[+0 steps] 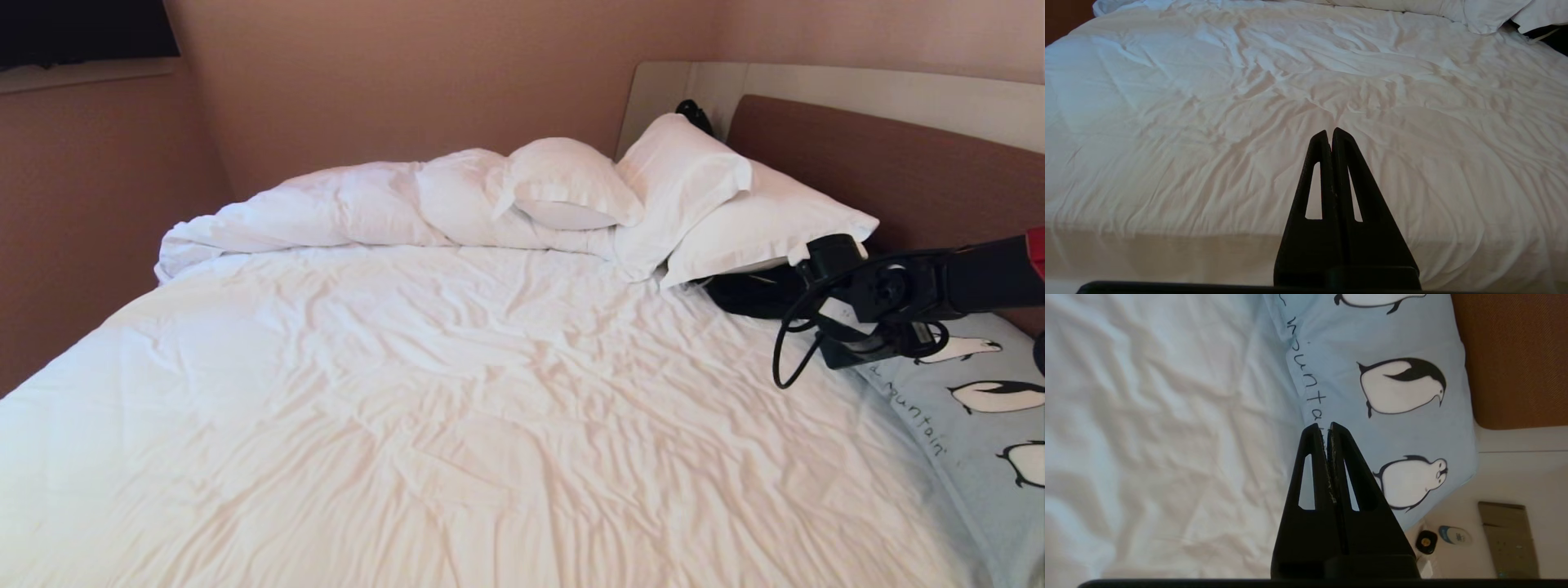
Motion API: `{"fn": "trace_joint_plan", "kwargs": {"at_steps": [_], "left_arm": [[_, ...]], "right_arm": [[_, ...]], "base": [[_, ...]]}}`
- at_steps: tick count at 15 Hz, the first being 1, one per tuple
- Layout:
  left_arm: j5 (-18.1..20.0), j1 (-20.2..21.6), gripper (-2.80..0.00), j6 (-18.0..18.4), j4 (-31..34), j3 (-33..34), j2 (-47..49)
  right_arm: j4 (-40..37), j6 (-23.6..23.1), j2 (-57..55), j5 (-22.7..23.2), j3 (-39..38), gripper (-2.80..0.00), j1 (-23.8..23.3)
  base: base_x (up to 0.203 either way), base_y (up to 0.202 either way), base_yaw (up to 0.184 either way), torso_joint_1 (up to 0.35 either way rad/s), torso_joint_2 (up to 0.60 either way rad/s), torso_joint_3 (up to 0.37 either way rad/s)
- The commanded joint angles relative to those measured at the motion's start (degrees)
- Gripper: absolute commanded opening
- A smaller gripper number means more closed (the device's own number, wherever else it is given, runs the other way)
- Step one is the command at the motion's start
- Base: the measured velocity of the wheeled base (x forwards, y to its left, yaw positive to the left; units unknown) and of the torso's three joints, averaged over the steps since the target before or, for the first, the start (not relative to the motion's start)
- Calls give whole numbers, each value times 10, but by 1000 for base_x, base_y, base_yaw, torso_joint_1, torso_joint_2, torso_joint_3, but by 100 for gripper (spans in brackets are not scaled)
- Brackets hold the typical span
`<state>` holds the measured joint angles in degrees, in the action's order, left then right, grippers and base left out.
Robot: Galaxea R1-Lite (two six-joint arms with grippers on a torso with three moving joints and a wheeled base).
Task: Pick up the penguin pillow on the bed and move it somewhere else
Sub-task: Pick up the pillow
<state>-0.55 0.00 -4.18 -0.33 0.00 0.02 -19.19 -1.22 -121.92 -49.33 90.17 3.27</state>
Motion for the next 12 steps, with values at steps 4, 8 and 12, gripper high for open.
{"fn": "trace_joint_plan", "kwargs": {"at_steps": [4, 8, 12], "left_arm": [[-1, 0, -280, 0, 0, 2, 0], [0, 0, -280, 0, 0, 2, 0], [0, 0, -280, 0, 0, 2, 0]], "right_arm": [[-14, 52, -24, -6, -4, -280, 1], [-17, 74, -17, -9, -8, -280, 1], [-32, 111, -9, -9, -10, -280, 7]], "base": [[0, 0, 0, 0, 0, 0], [0, 0, 0, 0, 0, 0], [0, 0, 0, 0, 0, 0]]}}
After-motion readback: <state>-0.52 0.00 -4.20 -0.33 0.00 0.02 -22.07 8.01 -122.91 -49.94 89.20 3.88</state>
